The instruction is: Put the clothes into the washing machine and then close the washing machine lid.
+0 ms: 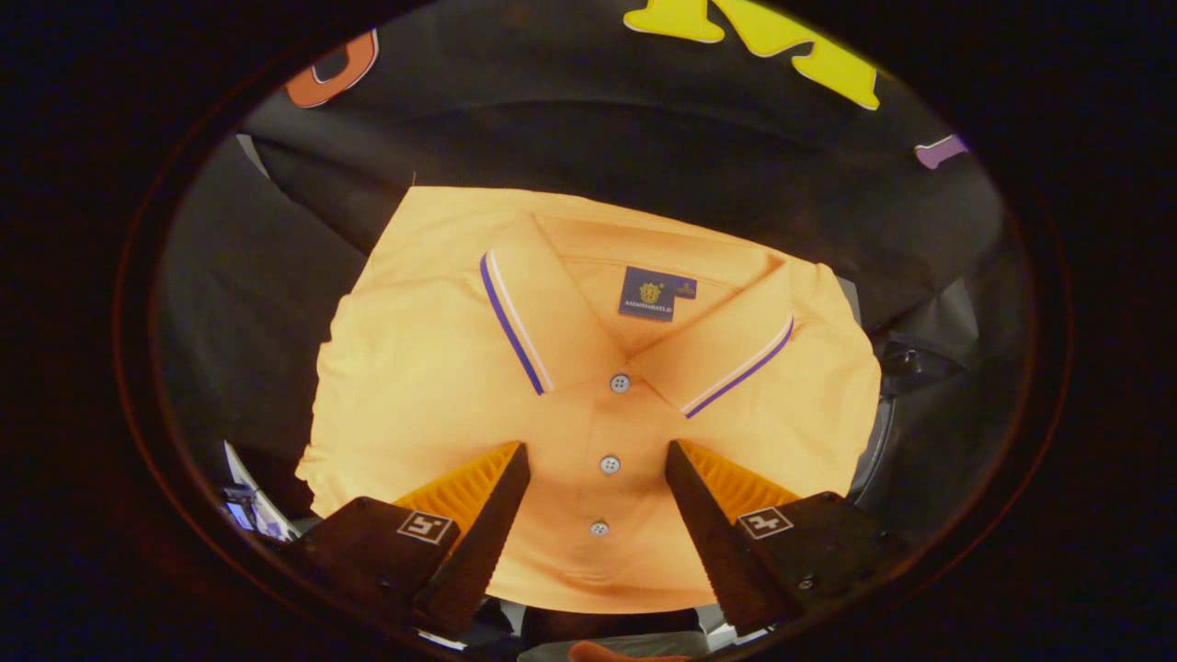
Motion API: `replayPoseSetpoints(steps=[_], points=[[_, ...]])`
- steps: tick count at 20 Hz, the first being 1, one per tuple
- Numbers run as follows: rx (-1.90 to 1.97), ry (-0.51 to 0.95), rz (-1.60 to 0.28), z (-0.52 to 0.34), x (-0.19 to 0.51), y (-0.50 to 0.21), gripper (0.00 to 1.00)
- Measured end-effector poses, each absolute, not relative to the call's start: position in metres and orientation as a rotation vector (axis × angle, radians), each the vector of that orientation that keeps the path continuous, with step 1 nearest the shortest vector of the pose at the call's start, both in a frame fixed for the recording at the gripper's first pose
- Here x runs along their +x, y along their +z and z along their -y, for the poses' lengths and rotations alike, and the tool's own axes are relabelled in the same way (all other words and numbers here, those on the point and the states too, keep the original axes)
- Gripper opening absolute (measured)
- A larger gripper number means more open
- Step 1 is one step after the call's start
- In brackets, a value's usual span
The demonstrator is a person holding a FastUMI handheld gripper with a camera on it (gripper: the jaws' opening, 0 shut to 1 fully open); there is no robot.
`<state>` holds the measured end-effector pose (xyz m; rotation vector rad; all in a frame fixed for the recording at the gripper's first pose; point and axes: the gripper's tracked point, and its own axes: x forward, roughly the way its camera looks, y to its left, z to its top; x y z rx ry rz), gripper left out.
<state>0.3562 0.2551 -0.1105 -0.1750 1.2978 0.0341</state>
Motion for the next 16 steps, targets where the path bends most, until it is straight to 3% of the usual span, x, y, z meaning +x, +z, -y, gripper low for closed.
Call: replayPoseSetpoints(steps=[3, 7, 12, 16], points=[[-0.204, 0.068, -1.304, -0.254, 0.356, -0.110, 0.94], [-0.179, 0.053, -1.281, -0.253, 0.358, -0.111, 0.80], [-0.143, 0.034, -1.232, -0.248, 0.361, -0.109, 0.43], [-0.116, 0.027, -1.220, -0.243, 0.363, -0.108, 0.21]])
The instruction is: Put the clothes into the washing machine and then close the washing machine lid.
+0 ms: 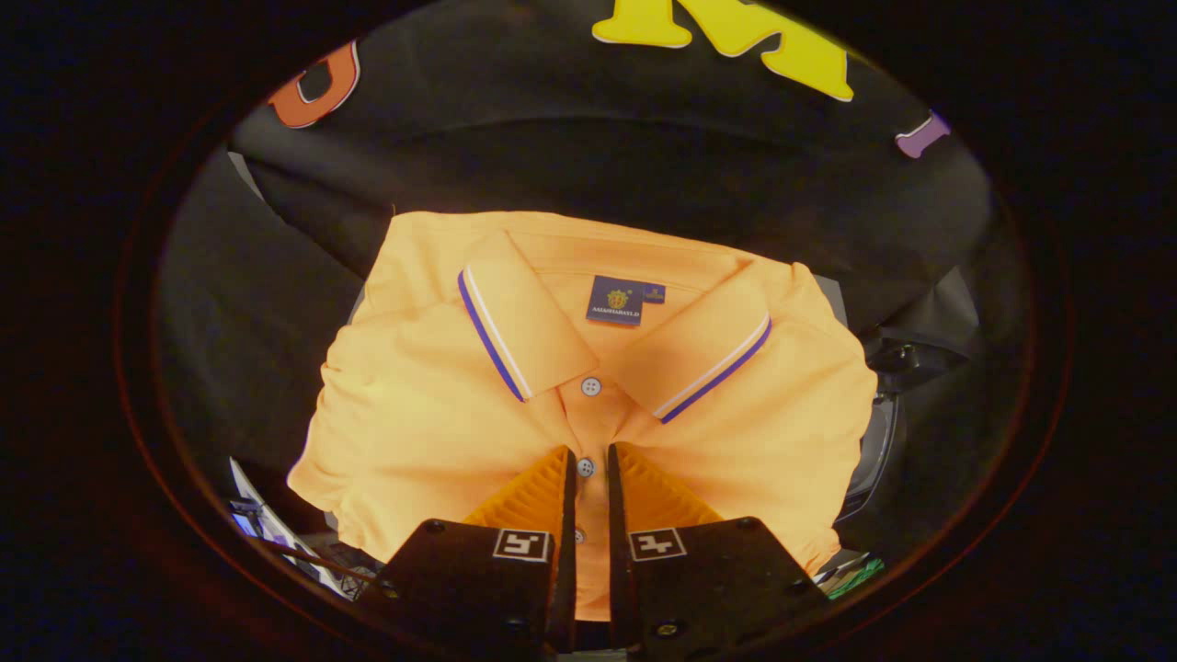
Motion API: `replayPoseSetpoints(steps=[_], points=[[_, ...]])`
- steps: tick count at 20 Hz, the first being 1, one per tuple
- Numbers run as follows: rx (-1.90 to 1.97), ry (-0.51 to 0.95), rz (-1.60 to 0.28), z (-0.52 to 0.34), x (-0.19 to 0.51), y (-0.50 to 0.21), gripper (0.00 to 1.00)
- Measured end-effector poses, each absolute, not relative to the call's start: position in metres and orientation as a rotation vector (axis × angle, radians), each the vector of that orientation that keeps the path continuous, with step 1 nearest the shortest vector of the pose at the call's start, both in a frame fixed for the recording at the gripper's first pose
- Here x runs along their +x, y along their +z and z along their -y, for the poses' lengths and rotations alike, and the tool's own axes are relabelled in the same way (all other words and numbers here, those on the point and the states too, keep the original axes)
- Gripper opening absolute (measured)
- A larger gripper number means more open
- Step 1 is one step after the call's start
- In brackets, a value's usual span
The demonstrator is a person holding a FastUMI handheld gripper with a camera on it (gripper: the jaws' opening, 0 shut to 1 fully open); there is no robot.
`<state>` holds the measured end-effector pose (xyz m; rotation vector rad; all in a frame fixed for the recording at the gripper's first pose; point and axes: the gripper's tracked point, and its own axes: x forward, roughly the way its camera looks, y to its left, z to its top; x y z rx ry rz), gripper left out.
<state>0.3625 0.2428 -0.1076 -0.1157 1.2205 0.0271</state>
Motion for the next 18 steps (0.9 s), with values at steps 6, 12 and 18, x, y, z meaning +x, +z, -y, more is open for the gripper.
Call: replayPoseSetpoints(steps=[6, 12, 18], points=[[-0.038, 0.017, -1.196, -0.242, 0.363, -0.105, 0.11], [-0.075, 0.018, -1.169, -0.233, 0.361, -0.101, 0.07], [-0.096, 0.064, -1.111, -0.232, 0.361, -0.088, 0.07]])
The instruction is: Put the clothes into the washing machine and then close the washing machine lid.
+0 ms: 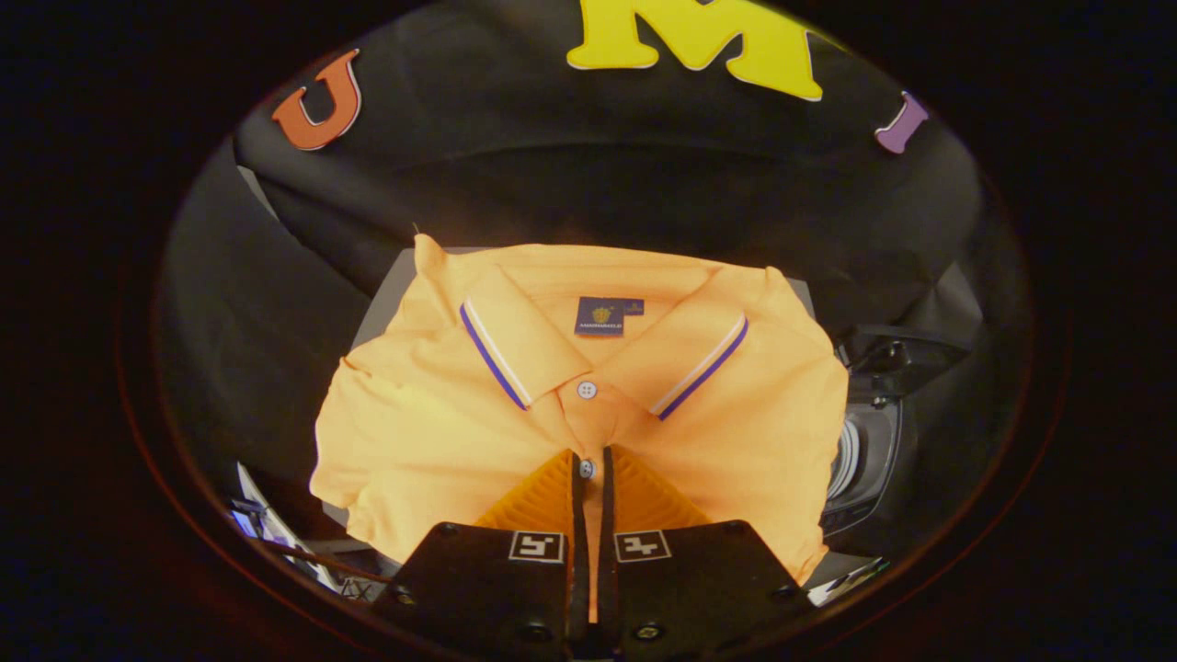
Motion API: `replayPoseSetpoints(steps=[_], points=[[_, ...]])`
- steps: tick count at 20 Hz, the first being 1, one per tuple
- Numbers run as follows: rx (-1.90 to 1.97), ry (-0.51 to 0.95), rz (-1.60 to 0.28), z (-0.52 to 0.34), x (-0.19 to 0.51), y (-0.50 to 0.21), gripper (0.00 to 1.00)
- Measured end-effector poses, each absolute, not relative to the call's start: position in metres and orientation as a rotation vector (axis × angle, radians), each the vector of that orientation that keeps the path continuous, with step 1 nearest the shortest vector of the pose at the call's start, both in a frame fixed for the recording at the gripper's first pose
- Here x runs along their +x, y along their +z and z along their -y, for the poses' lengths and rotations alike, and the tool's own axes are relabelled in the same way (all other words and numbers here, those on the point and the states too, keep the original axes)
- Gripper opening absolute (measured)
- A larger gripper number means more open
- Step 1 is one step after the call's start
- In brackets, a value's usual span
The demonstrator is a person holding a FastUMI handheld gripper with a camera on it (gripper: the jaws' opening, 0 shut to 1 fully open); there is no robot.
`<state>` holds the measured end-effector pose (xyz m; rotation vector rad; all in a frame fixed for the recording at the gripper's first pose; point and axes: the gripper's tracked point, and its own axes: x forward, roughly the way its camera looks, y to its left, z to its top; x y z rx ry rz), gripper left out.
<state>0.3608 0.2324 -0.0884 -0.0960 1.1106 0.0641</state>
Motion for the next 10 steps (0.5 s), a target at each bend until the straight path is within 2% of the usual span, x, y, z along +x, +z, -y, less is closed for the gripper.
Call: replayPoseSetpoints(steps=[10], points=[[-0.045, 0.059, -0.979, -0.232, 0.364, -0.033, 0.07]])
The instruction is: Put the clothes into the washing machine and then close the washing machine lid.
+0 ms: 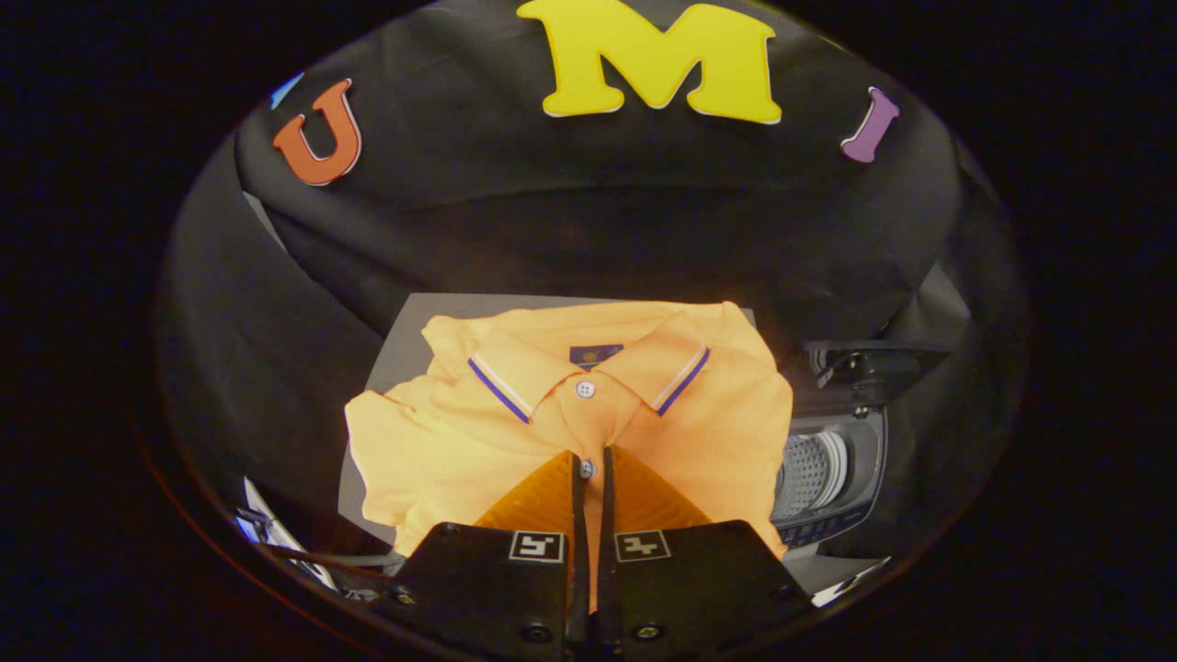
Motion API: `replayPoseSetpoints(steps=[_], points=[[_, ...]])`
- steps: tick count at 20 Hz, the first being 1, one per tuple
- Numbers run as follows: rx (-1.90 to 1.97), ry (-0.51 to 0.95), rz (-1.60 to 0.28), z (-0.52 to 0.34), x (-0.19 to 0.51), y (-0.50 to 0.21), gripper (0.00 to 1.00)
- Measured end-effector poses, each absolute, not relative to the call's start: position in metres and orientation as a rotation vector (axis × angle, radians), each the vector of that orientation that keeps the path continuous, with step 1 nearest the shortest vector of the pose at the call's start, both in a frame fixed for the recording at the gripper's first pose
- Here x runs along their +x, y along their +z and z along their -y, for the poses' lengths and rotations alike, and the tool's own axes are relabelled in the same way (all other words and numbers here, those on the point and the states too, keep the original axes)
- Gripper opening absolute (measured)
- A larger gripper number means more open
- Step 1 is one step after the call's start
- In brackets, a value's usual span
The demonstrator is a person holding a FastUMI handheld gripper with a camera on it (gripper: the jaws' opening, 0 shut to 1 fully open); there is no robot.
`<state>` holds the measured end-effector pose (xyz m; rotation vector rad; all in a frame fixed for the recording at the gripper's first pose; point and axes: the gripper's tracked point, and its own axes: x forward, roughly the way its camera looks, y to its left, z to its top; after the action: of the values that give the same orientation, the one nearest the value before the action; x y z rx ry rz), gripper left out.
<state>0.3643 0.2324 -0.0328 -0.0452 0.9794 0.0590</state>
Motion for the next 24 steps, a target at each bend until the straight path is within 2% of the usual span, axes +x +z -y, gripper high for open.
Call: replayPoseSetpoints(steps=[12, 24], points=[[0.095, -0.008, -0.876, -0.175, 0.341, 0.007, 0.07], [0.186, -0.079, -0.813, -0.120, 0.280, 0.018, 0.07]])
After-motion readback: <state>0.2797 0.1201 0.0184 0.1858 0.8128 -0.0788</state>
